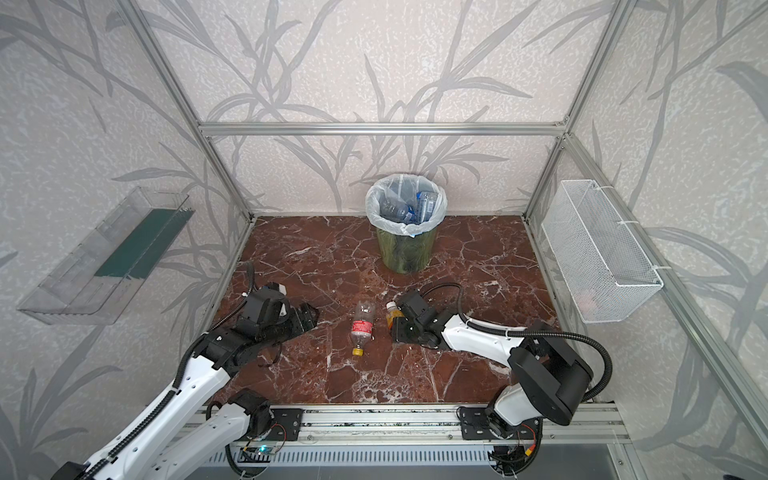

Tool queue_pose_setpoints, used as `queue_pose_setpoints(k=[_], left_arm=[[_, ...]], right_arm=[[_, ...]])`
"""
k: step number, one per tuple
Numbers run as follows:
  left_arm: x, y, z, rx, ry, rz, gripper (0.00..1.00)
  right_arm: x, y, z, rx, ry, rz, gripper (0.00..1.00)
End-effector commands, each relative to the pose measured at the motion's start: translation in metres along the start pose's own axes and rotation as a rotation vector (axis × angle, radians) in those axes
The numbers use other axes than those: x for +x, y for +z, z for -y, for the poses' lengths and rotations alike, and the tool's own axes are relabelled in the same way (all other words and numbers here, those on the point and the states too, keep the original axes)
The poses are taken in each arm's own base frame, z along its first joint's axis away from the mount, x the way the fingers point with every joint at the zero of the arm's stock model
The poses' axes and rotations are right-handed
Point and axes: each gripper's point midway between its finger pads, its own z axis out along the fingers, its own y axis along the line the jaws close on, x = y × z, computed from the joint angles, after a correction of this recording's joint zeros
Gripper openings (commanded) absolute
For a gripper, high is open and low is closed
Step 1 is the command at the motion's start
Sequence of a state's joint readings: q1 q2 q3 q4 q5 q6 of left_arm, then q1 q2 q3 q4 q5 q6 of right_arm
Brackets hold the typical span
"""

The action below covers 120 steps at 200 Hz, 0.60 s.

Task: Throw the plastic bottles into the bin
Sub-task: 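Close the right gripper on the yellow-labelled bottle and lift it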

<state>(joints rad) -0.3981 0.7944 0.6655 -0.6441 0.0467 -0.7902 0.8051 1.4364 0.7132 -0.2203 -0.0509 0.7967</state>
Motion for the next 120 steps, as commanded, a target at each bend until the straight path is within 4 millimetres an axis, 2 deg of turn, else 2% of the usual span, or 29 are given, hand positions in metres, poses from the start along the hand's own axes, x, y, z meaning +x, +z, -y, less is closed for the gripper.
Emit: queue_pose_setpoints(k=[1, 52, 86, 120], left_arm=[[-0.002, 0.007, -0.001, -0.008, -0.018, 0.004, 0.91], [-0.003, 0.011, 0.004, 0.005, -0.021, -0.003, 0.91], [-0.003, 0.010, 0.004, 0.004, -0.020, -0.003, 0.91], [-0.003, 0.009, 0.002, -0.001, -0.023, -0.003, 0.91]], right_arm=[[0.021, -0.010, 0.038, 0.138, 0.012, -0.044, 0.61], [0.037, -0.021, 0.069, 0.211, 0.033, -0.077, 0.61], [0.042, -0.025, 0.072, 0.209, 0.031, -0.094, 0.61], [0.042, -0.027, 0.071, 0.211, 0.018, -0.098, 0.68]])
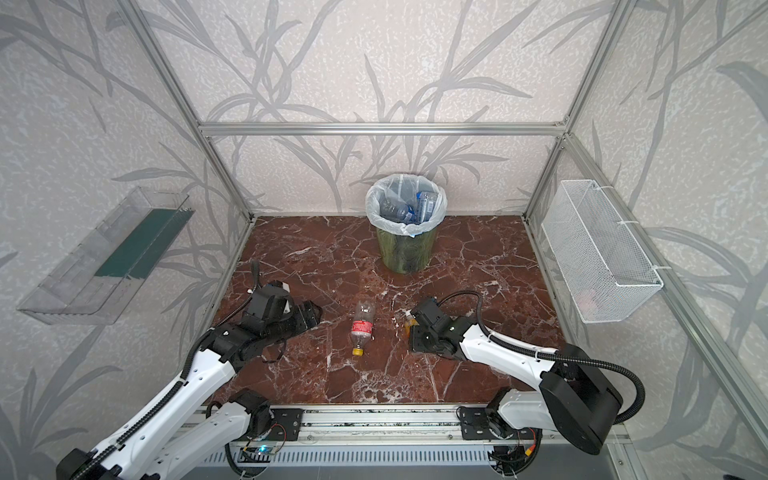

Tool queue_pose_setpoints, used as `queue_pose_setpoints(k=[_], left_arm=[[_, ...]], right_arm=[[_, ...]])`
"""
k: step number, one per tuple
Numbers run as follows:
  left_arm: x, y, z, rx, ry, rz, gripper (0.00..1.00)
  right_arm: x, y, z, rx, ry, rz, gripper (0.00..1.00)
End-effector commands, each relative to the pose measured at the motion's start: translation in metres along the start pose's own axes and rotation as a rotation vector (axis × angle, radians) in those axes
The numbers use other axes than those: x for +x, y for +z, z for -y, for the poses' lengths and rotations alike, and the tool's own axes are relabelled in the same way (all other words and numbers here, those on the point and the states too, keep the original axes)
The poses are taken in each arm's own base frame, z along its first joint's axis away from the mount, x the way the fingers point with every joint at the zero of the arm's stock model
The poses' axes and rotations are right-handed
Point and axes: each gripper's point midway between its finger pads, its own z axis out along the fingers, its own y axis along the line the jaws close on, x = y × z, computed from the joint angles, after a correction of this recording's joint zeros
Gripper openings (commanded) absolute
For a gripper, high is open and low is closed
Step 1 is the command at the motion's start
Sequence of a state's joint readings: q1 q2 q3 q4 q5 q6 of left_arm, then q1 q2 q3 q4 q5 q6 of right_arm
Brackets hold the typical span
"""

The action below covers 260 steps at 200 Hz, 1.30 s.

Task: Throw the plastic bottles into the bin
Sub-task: 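Close the right gripper on the yellow-labelled bottle and lift it, then swing the bottle over the bin and open the right gripper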

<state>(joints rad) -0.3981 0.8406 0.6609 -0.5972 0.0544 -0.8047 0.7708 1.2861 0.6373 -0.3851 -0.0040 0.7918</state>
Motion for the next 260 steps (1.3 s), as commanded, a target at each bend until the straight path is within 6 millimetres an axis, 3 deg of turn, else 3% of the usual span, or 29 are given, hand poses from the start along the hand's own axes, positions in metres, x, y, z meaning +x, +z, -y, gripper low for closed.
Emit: queue_pose_setpoints(k=[1, 52, 137, 184, 215, 229, 244, 260], left_arm=[[-0.001, -0.001, -0.001, -0.004, -0.008, 0.004, 0.91], [-0.001, -0.002, -0.001, -0.003, -0.007, 0.004, 0.91], [0.001, 0.000, -0.004, -0.013, -0.006, 0.001, 0.91], [0.000, 0.001, -0.004, -0.017, -0.002, -0.003, 0.91], [0.000, 0.002, -0.003, -0.019, 0.002, -0.008, 0.91], [-0.001, 0.002, -0.002, -0.020, 0.006, -0.009, 0.91], [-0.003, 0.001, -0.001, -0.023, 0.010, -0.006, 0.91], [-0.009, -0.001, 0.004, -0.021, 0.014, 0.002, 0.91]], right_arm=[[0.022, 0.002, 0.029, 0.106, -0.013, -0.079, 0.68], [0.019, 0.003, 0.027, 0.121, -0.039, -0.087, 0.73], [0.015, -0.008, 0.022, 0.044, -0.033, -0.013, 0.62], [-0.001, -0.028, 0.013, -0.052, 0.014, 0.121, 0.60], [-0.023, -0.060, -0.001, -0.149, 0.017, 0.244, 0.59], [-0.044, -0.087, -0.014, -0.216, 0.015, 0.318, 0.59], [-0.079, -0.129, -0.032, -0.292, 0.005, 0.425, 0.59], [-0.136, -0.193, -0.061, -0.371, -0.019, 0.556, 0.60]])
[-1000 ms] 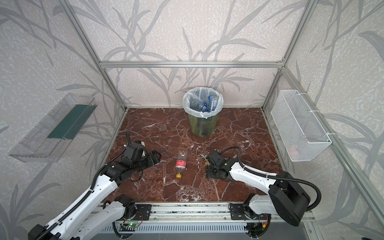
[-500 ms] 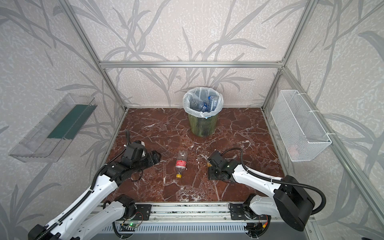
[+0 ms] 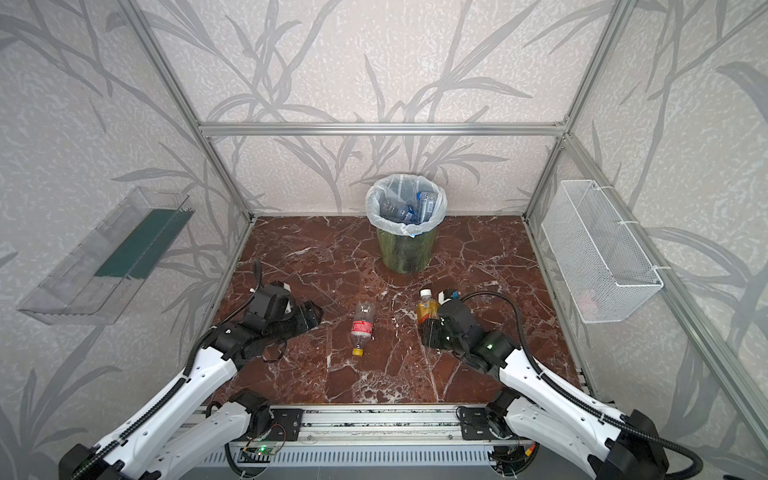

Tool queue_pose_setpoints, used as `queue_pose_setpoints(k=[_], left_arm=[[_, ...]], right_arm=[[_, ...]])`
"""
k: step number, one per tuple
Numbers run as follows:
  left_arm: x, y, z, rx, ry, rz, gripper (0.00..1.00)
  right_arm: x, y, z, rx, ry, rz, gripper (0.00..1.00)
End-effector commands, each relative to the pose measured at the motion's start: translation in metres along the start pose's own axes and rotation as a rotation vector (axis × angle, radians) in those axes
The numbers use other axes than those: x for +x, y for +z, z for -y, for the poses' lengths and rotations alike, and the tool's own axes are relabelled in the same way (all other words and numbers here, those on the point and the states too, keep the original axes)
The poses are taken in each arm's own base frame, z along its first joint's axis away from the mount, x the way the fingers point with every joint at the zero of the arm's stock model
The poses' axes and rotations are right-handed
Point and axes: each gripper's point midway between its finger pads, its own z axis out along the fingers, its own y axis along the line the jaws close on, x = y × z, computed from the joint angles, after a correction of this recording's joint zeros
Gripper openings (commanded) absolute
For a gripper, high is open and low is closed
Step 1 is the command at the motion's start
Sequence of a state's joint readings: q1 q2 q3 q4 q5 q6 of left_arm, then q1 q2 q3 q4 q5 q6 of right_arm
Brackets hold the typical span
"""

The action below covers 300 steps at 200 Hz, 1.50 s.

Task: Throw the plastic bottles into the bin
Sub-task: 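Swing the bottle over the bin and open the right gripper, then return the right gripper to beside the table edge, then move the left gripper over the red-labelled yellow-capped bottle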

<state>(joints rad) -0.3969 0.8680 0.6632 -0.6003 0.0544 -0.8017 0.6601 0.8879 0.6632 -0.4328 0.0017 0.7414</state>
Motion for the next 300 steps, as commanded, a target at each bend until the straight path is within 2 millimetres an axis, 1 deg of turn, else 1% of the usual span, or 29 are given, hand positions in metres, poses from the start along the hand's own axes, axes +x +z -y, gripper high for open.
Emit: queue_pose_setpoints(k=[1, 15, 16, 21, 22, 29, 34, 36, 40, 41, 46, 49, 60, 63, 71, 72, 83, 95, 106, 122, 134, 149, 161, 180, 192, 216, 233, 252, 300], left_arm=[[-0.011, -0.007, 0.007, 0.000, 0.012, 0.022, 0.91], [-0.017, -0.009, 0.014, 0.014, 0.010, 0.026, 0.91], [-0.018, -0.009, 0.014, 0.015, 0.010, 0.026, 0.91], [-0.020, -0.009, 0.017, 0.018, 0.005, 0.025, 0.91], [-0.020, -0.009, 0.017, 0.020, 0.004, 0.024, 0.91], [-0.022, -0.010, 0.021, 0.028, -0.003, 0.022, 0.91], [-0.023, -0.011, 0.024, 0.037, -0.011, 0.020, 0.91], [-0.024, -0.012, 0.025, 0.041, -0.014, 0.020, 0.91], [-0.025, -0.013, 0.028, 0.048, -0.018, 0.019, 0.91], [-0.025, -0.014, 0.028, 0.050, -0.019, 0.019, 0.91], [-0.025, -0.015, 0.029, 0.053, -0.024, 0.018, 0.91], [-0.025, -0.016, 0.030, 0.056, -0.024, 0.017, 0.91], [-0.025, -0.020, 0.029, 0.062, -0.030, 0.026, 0.91], [-0.025, -0.020, 0.028, 0.062, -0.031, 0.029, 0.91], [-0.023, -0.020, 0.022, 0.055, -0.040, 0.043, 0.91], [-0.023, -0.020, 0.021, 0.053, -0.042, 0.045, 0.91], [-0.021, -0.020, 0.015, 0.051, -0.049, 0.064, 0.91], [-0.018, -0.022, 0.009, 0.041, -0.045, 0.066, 0.91], [-0.016, -0.023, 0.005, 0.023, -0.034, 0.058, 0.91], [-0.014, -0.022, 0.000, 0.005, -0.024, 0.053, 0.91], [-0.012, -0.021, -0.001, 0.009, -0.028, 0.054, 0.91], [-0.011, -0.018, -0.001, 0.020, -0.040, 0.051, 0.91], [-0.009, -0.016, 0.000, 0.032, -0.047, 0.043, 0.91], [-0.008, -0.015, 0.002, 0.039, -0.048, 0.032, 0.91], [-0.008, -0.015, 0.004, 0.042, -0.045, 0.030, 0.91], [-0.008, -0.014, 0.009, 0.053, -0.036, 0.016, 0.91], [-0.005, -0.010, 0.014, 0.071, -0.028, -0.013, 0.92], [-0.001, -0.004, 0.024, 0.114, -0.009, -0.055, 0.92], [0.002, 0.010, 0.033, 0.124, -0.004, -0.092, 0.94]], right_arm=[[-0.106, -0.054, -0.070, -0.179, -0.052, 0.233, 0.60], [-0.172, -0.077, -0.112, -0.216, -0.131, 0.310, 0.64], [-0.177, -0.081, -0.115, -0.220, -0.136, 0.320, 0.64], [-0.198, -0.081, -0.125, -0.210, -0.150, 0.328, 0.67], [-0.200, -0.077, -0.125, -0.202, -0.150, 0.319, 0.67], [-0.227, -0.080, -0.137, -0.193, -0.152, 0.325, 0.73], [-0.239, -0.069, -0.138, -0.175, -0.138, 0.284, 0.78], [-0.239, -0.060, -0.135, -0.162, -0.125, 0.252, 0.80], [-0.246, -0.055, -0.138, -0.165, -0.108, 0.219, 0.84], [-0.245, -0.051, -0.136, -0.161, -0.103, 0.200, 0.85], [-0.250, -0.046, -0.139, -0.177, -0.098, 0.155, 0.89], [-0.245, -0.040, -0.136, -0.162, -0.094, 0.109, 0.91], [-0.237, -0.036, -0.130, -0.107, -0.106, 0.069, 1.00], [-0.235, -0.037, -0.128, -0.094, -0.109, 0.073, 0.99], [-0.231, -0.043, -0.120, -0.089, -0.091, 0.113, 0.99], [-0.232, -0.046, -0.121, -0.094, -0.089, 0.127, 0.99], [-0.224, -0.058, -0.108, -0.102, -0.067, 0.218, 0.99], [-0.207, -0.073, -0.089, -0.070, -0.051, 0.253, 0.99], [-0.186, -0.075, -0.071, -0.031, -0.039, 0.242, 0.99], [-0.149, -0.066, -0.043, -0.006, 0.001, 0.213, 0.98], [-0.119, -0.054, -0.021, 0.027, 0.030, 0.163, 0.97], [-0.085, -0.038, 0.001, 0.045, 0.079, 0.103, 0.95], [-0.063, -0.028, 0.015, 0.055, 0.109, 0.063, 0.95], [-0.038, -0.019, 0.029, 0.064, 0.137, 0.024, 0.93], [-0.027, -0.015, 0.034, 0.062, 0.150, 0.005, 0.92], [-0.013, -0.009, 0.042, 0.064, 0.166, -0.023, 0.91], [-0.007, -0.006, 0.045, 0.062, 0.174, -0.032, 0.90], [-0.001, -0.002, 0.047, 0.057, 0.182, -0.043, 0.90], [0.011, 0.009, 0.050, 0.052, 0.195, -0.074, 0.87]])
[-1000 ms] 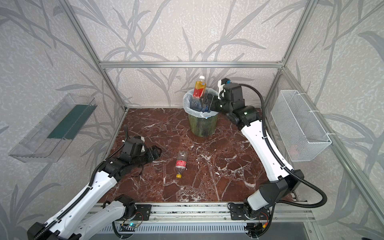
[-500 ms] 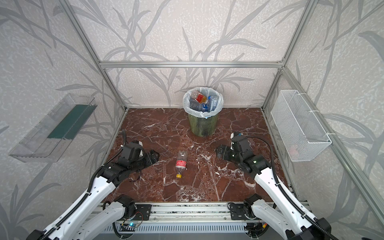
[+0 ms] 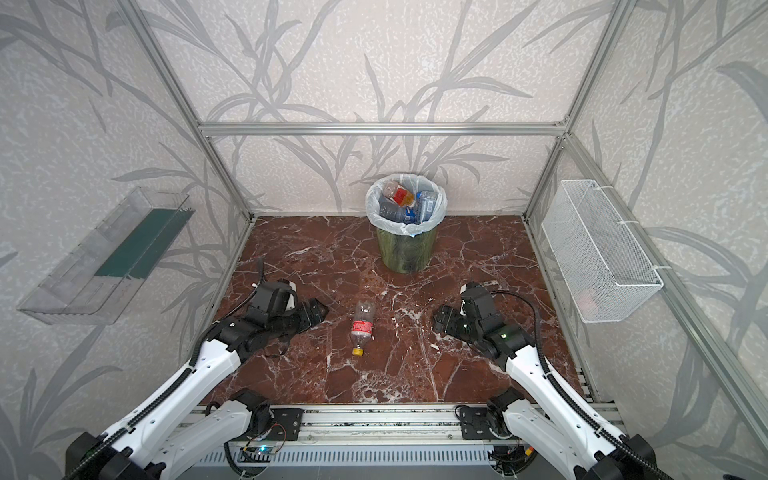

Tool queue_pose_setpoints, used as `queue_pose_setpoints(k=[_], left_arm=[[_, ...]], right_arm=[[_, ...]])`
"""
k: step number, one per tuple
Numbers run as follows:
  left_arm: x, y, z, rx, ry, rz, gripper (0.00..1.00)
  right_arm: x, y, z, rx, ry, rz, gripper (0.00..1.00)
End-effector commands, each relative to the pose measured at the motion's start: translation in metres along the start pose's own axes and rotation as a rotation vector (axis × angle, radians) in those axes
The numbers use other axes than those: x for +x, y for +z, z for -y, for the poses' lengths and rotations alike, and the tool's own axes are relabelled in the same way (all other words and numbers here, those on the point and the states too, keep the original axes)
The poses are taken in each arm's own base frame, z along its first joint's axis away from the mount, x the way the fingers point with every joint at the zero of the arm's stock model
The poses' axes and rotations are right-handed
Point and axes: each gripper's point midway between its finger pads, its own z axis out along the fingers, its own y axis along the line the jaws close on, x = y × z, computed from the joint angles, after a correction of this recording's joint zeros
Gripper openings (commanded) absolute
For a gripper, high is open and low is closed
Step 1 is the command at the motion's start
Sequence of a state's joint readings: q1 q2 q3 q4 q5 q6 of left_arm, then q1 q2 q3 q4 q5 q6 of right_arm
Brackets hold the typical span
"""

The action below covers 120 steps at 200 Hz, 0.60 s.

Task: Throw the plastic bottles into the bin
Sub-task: 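Move the left gripper over the red-labelled yellow-capped bottle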

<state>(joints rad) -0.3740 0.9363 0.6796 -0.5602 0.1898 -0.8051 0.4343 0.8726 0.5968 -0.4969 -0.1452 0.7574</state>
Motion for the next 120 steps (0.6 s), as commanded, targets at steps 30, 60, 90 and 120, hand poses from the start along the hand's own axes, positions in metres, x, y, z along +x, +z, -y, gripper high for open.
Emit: queue_pose_setpoints(k=[30, 60, 90, 120], left_arm=[[-0.003, 0.013, 0.023, 0.047, 0.038, -0.025, 0.93], [0.004, 0.027, 0.034, 0.048, 0.059, -0.055, 0.91], [0.016, 0.043, 0.051, 0.062, 0.094, -0.092, 0.91], [0.031, 0.060, 0.066, 0.050, 0.139, -0.140, 0.91]], right_arm=[[0.008, 0.010, -0.002, -0.029, 0.014, -0.022, 0.86], [0.010, 0.012, -0.002, -0.029, 0.012, -0.028, 0.86], [0.012, 0.013, 0.000, -0.024, 0.010, -0.031, 0.86], [0.013, 0.013, 0.001, -0.023, 0.010, -0.032, 0.86]])
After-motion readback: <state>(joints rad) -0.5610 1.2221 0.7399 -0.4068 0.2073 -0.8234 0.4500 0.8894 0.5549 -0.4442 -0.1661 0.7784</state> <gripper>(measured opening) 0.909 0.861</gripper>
